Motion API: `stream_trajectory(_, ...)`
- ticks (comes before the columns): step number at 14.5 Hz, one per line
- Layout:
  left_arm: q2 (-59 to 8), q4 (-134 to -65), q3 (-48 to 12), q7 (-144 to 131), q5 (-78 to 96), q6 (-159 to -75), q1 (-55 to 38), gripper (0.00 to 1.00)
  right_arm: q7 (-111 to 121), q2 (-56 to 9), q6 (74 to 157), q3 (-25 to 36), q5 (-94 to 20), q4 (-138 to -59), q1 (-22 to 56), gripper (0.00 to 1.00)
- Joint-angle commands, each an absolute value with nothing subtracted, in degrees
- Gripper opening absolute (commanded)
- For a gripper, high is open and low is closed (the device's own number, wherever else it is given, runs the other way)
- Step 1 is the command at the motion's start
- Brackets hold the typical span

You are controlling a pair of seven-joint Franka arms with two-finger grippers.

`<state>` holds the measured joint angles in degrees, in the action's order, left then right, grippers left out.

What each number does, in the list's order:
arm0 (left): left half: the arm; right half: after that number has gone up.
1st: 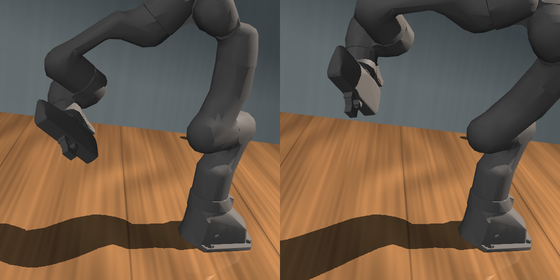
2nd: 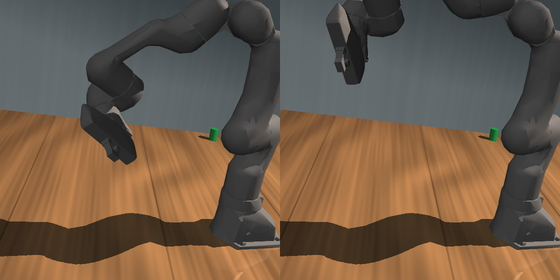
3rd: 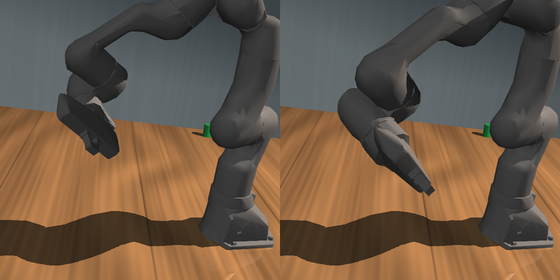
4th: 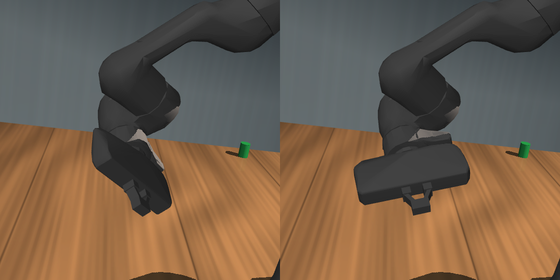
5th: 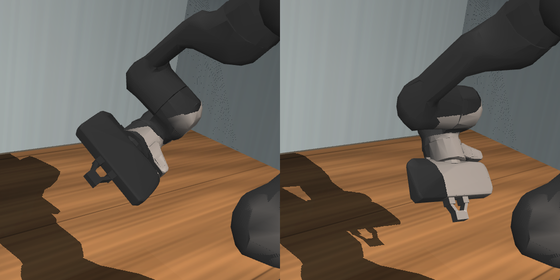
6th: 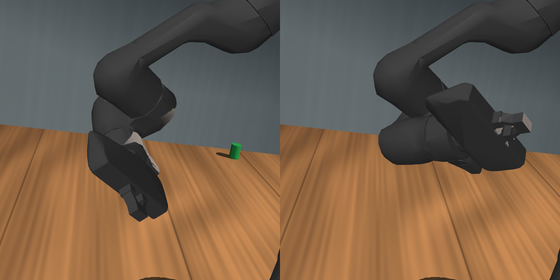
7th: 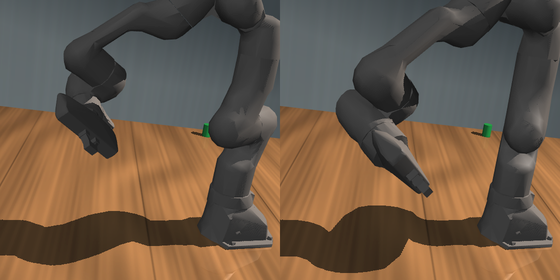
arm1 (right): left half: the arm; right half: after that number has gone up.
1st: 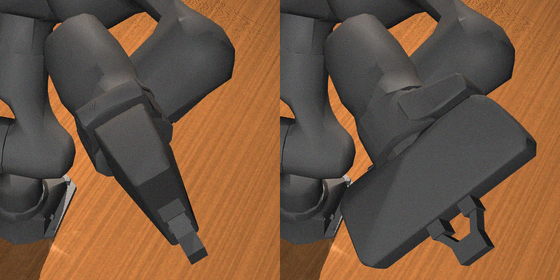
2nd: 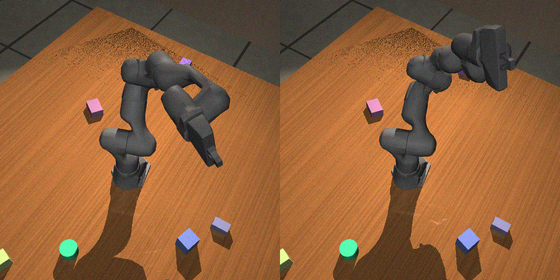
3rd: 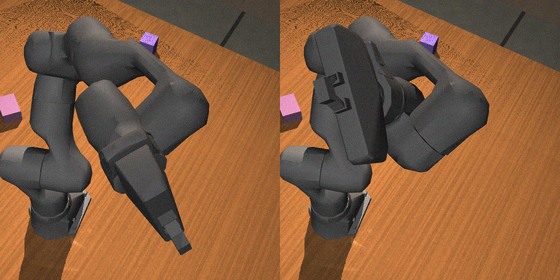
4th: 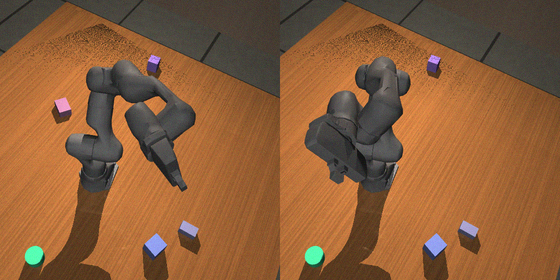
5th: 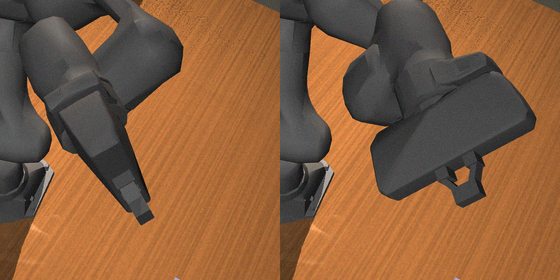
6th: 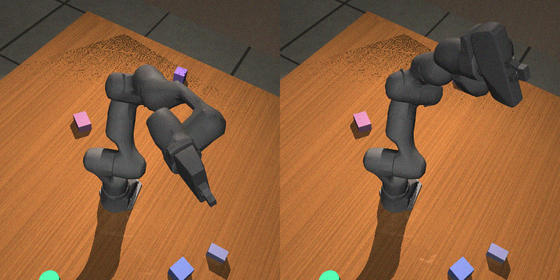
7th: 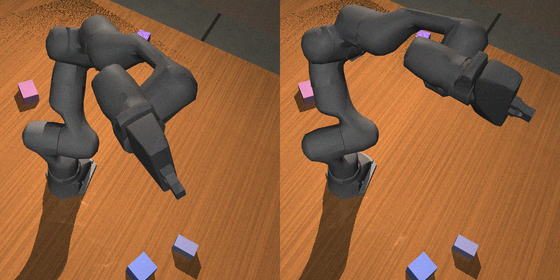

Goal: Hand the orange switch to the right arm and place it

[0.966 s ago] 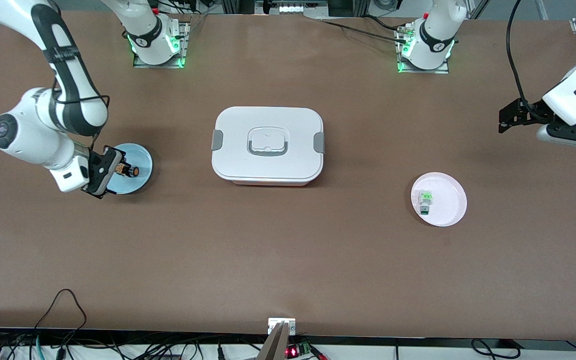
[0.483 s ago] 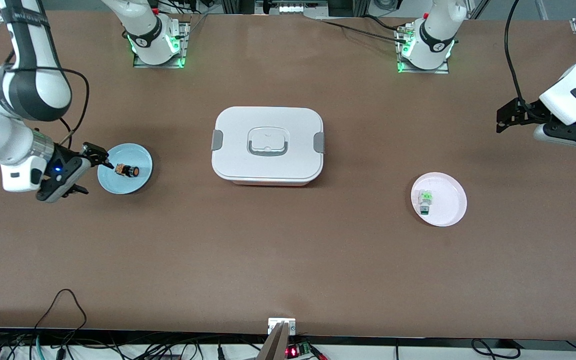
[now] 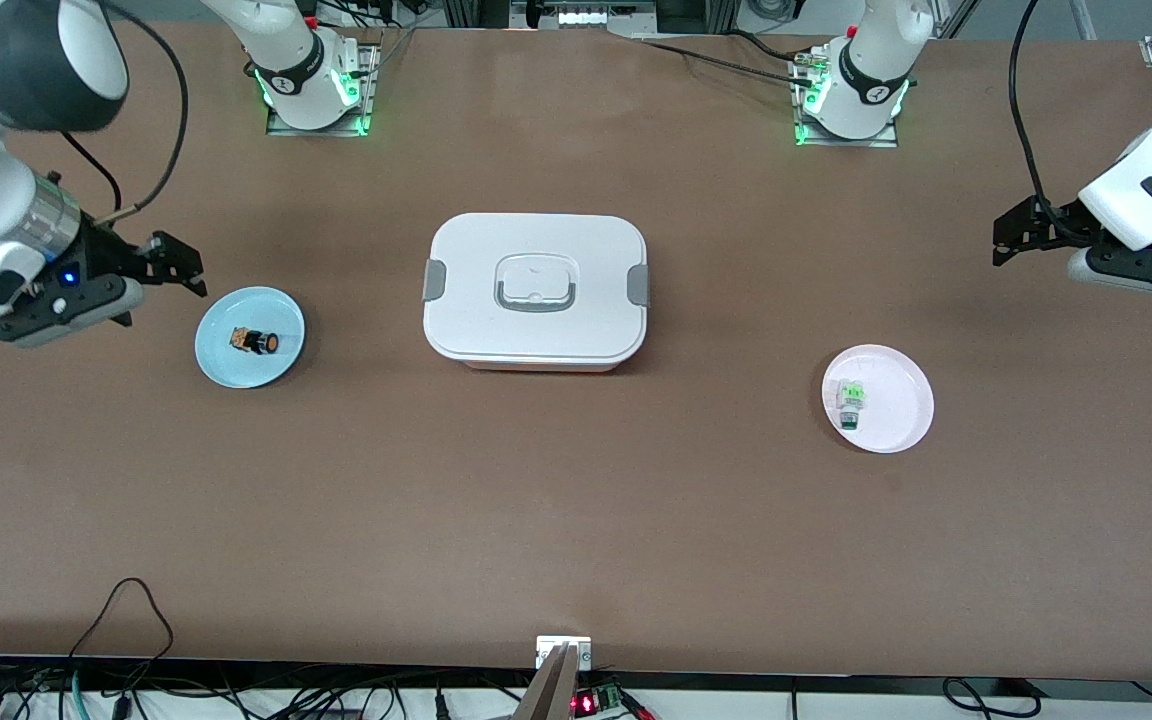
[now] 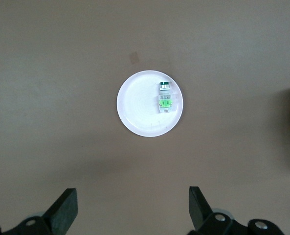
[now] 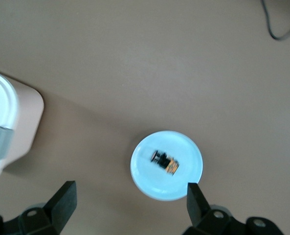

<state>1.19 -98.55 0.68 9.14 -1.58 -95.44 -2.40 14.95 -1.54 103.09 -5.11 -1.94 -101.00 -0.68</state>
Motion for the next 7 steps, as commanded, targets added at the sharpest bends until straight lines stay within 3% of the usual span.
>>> stream_trajectory(1, 1.41, -98.35, 0.97, 8.44, -2.64, -95.19, -3.08, 1.00, 7.32, -1.93, 94.16, -4.92, -0.53, -93.02, -0.09, 1.00)
stream_trajectory(7, 1.41, -98.35, 0.97, 8.44, -2.64, -95.19, -3.08, 1.00, -0.53, -1.58, 87.19, -4.57, -1.05, -85.26, -2.97, 1.00)
